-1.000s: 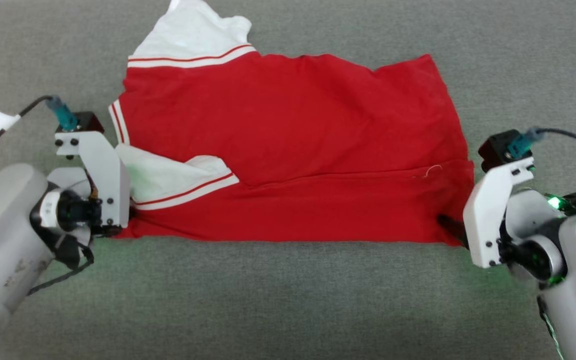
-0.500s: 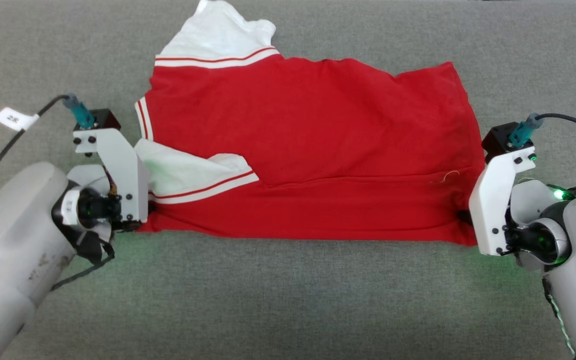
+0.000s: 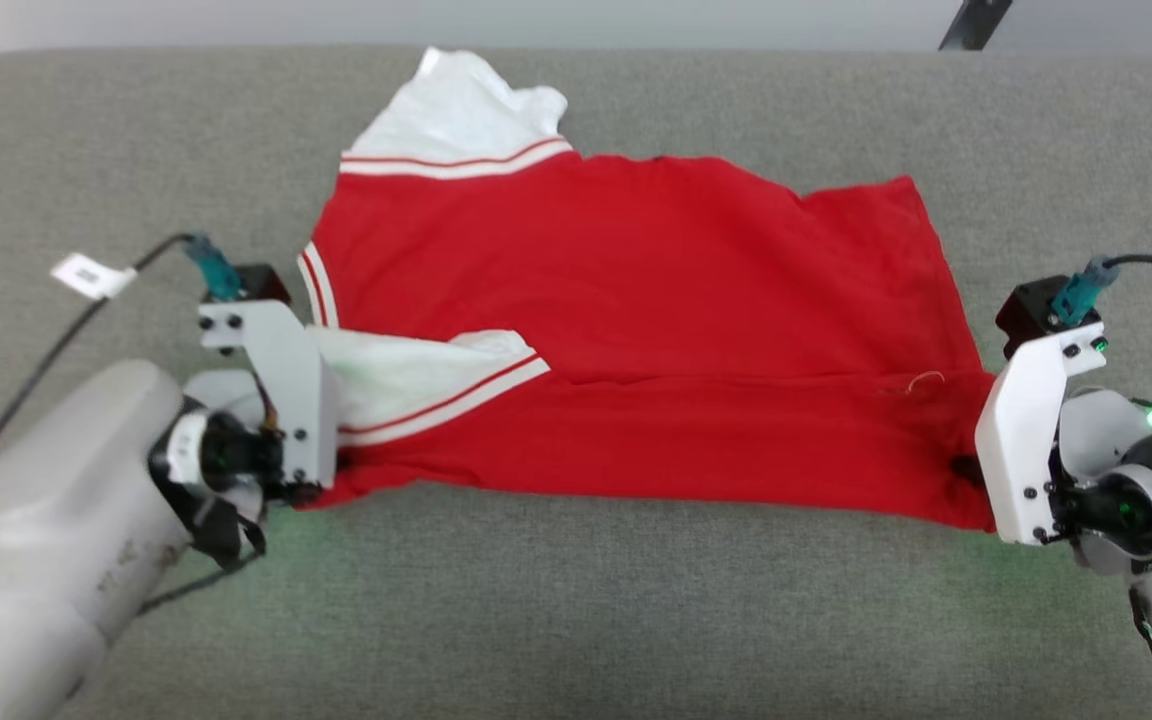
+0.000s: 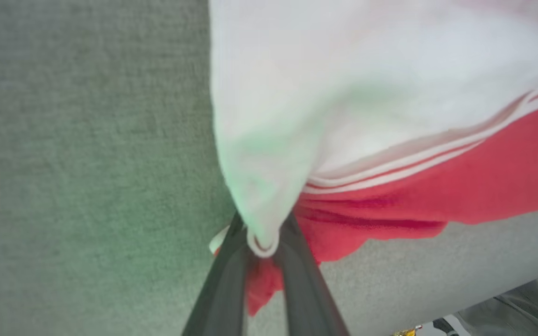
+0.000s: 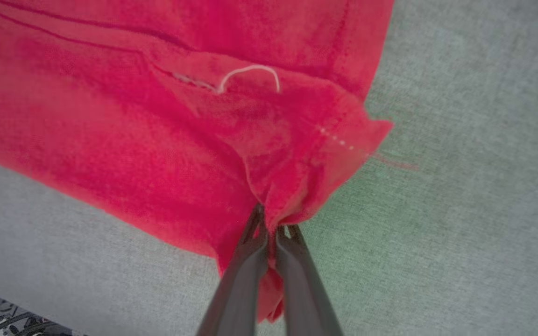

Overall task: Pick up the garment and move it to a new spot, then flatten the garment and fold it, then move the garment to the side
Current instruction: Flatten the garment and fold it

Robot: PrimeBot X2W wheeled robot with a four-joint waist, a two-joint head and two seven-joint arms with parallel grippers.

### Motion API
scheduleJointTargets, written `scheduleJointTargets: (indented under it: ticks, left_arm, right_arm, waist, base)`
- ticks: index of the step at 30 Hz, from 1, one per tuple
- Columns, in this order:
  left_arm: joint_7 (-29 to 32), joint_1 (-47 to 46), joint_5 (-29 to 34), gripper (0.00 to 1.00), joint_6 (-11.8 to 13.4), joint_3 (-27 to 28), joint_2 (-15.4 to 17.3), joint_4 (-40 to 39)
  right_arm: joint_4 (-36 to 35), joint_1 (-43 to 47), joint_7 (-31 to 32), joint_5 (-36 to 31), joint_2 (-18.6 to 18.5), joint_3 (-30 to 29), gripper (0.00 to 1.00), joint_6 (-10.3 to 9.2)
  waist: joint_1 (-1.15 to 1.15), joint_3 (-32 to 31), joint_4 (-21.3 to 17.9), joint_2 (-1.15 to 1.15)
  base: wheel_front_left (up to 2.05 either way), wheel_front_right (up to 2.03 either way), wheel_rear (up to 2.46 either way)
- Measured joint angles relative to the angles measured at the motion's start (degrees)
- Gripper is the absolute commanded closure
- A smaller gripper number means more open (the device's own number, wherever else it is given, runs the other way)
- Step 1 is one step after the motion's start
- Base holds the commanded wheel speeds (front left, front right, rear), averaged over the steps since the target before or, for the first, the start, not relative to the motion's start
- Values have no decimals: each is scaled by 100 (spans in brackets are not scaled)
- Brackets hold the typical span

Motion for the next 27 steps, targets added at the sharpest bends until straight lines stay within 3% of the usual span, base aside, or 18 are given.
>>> scheduleJointTargets:
  ticks: [11,27]
  left_arm:
    - [97,354,-26,100,145,-141,-11,-481]
    - [162,587,-66,100,472,-112,409,-1162]
  right_arm:
    - [-902,637,390,233,-338,9,100,-1]
    - [-1798,1343,767,316,-613,-511,100,-1]
  waist:
    - [0,-277,205,0]
    - [0,-193,256,0]
  base:
    - [0,0,0]
    - [0,0,0]
